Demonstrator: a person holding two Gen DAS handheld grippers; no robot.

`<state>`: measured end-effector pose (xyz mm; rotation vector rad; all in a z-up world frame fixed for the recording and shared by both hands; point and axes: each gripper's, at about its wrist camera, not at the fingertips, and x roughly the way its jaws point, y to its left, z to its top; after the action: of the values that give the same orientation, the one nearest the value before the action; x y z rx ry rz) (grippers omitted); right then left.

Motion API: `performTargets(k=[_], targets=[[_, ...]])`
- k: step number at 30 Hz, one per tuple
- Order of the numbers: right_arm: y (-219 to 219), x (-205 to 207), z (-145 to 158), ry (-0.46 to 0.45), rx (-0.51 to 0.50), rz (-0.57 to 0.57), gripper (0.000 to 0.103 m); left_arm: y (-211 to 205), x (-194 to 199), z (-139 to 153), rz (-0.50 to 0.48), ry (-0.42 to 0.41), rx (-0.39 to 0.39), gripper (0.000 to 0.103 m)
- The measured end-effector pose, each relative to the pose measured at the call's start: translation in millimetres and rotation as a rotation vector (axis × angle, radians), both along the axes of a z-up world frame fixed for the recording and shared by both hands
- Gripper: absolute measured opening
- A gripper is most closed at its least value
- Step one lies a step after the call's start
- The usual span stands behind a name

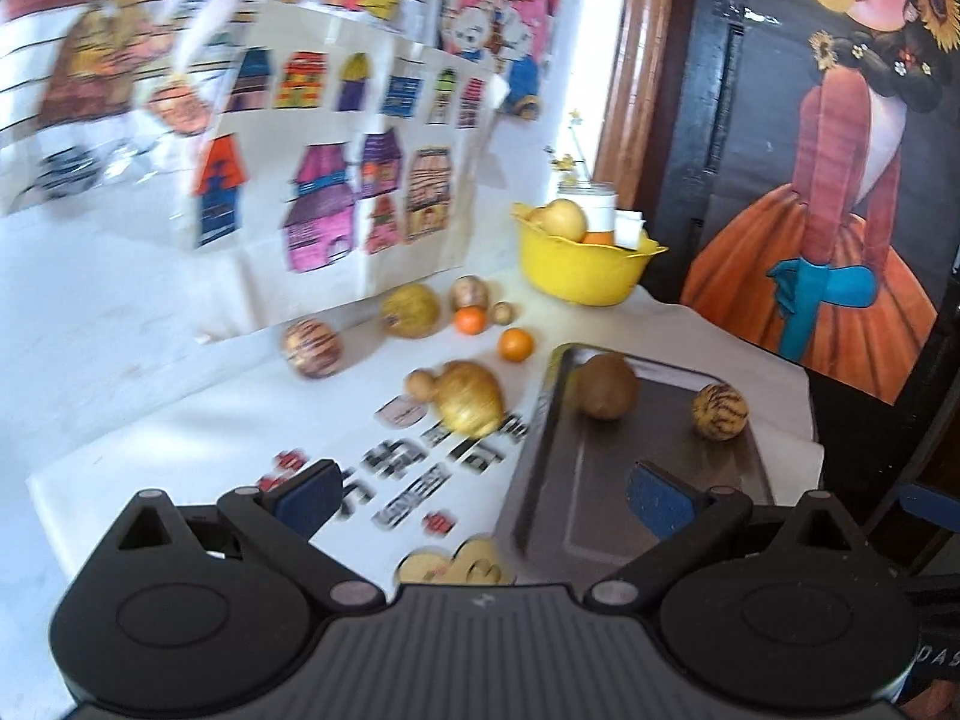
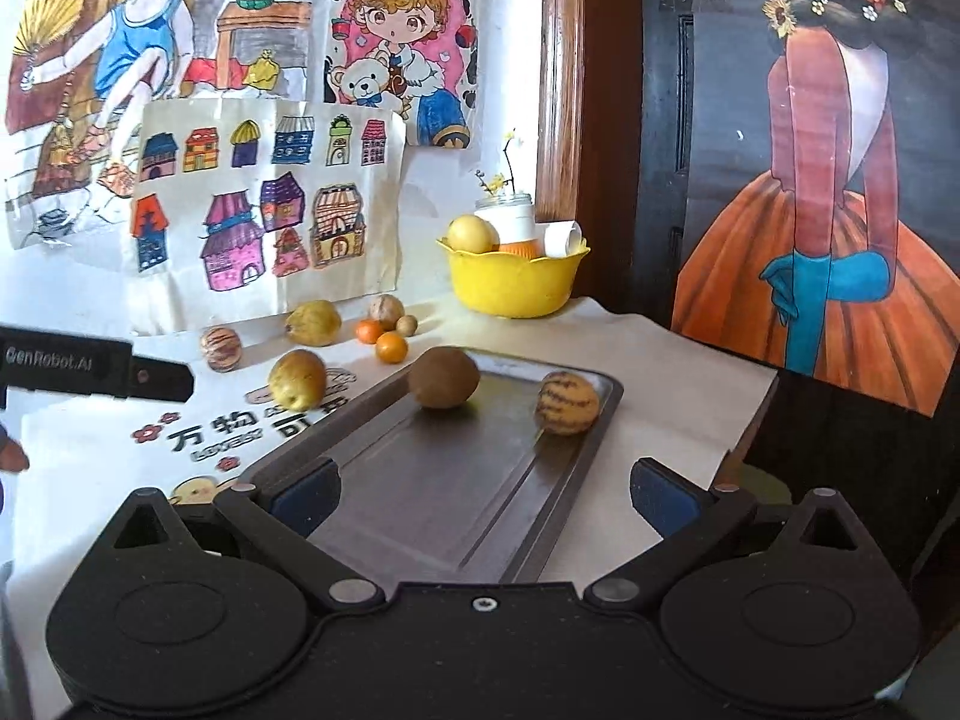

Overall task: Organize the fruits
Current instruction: 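Lift both tools away from the tray toward the remaining fruits, then grasp the yellow pear with the right tool while the left tool grasps a pink striped melon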

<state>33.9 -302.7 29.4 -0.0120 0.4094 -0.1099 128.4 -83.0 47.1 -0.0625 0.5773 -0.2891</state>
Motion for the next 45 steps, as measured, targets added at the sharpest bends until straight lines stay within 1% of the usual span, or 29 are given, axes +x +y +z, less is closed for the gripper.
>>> performTargets(k=[5,7,9,14,22,25,27,34,36,41,45], targets=[[13.1,-19.2,-4.5,0.006,0.003,-0.001,0.103,19.8,-27.4,-8.0,0.048,0.0,0.004,0.103],[17.9,-24.4,-7.2,0.028,0.017,-0.005,0.103,25.3,-35.4,-11.3,0.049,0.002,0.01,0.103],[22.7,-28.8,-10.2,0.052,0.028,0.011,0.103,28.8,-41.8,-13.9,0.048,0.0,0.027,0.103],[40.3,-30.9,-19.8,0.125,0.004,0.037,0.103,37.1,-50.6,-24.2,0.022,0.0,0.099,0.103],[54.8,-15.0,-32.3,0.246,0.113,0.077,0.103,57.2,-42.8,-36.3,0.033,0.042,0.163,0.103],[59.6,-8.4,-33.7,0.27,0.131,0.079,0.103,66.8,-37.0,-39.3,0.044,0.054,0.186,0.103],[62.7,-3.4,-32.1,0.28,0.139,0.084,0.103,73.1,-31.9,-40.6,0.054,0.065,0.184,0.103],[73.6,20.5,-24.7,0.285,0.135,0.126,0.103,97.4,-0.2,-42.4,0.1,0.129,0.114,0.103],[76.0,30.1,-22.1,0.285,0.132,0.139,0.103,102.2,10.5,-42.6,0.116,0.136,0.108,0.103],[84.0,56.9,-16.8,0.276,0.105,0.192,0.103,107.7,37.8,-42.1,0.136,0.134,0.117,0.103],[88.8,85.4,-11.2,0.263,0.074,0.261,0.103,105.2,64.9,-37.2,0.133,0.103,0.122,0.103]])
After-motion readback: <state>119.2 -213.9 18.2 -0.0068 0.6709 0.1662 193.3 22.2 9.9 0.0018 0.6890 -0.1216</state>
